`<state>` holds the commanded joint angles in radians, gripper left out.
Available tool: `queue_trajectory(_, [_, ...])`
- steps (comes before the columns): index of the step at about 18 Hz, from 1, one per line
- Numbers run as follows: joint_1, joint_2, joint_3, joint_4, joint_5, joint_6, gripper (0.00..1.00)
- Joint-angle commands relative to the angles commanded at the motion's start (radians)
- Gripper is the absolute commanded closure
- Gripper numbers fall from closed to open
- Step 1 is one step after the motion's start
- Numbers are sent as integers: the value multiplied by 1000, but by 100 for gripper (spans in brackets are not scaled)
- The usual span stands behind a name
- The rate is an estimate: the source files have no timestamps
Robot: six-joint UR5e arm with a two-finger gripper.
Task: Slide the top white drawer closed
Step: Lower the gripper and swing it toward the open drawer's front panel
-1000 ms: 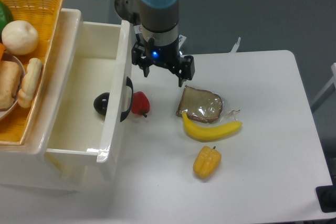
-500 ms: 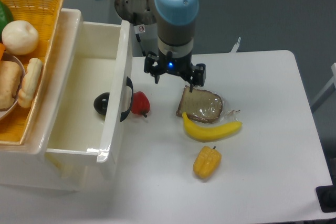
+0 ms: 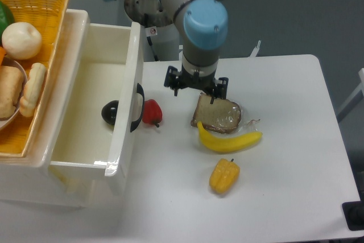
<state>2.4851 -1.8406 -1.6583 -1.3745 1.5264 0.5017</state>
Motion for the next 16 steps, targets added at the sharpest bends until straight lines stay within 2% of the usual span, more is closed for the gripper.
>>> queue_trajectory(5, [2, -29, 3, 11, -90, -3, 0])
queue_trajectory(16, [-57, -39, -5, 11, -117, -2, 0])
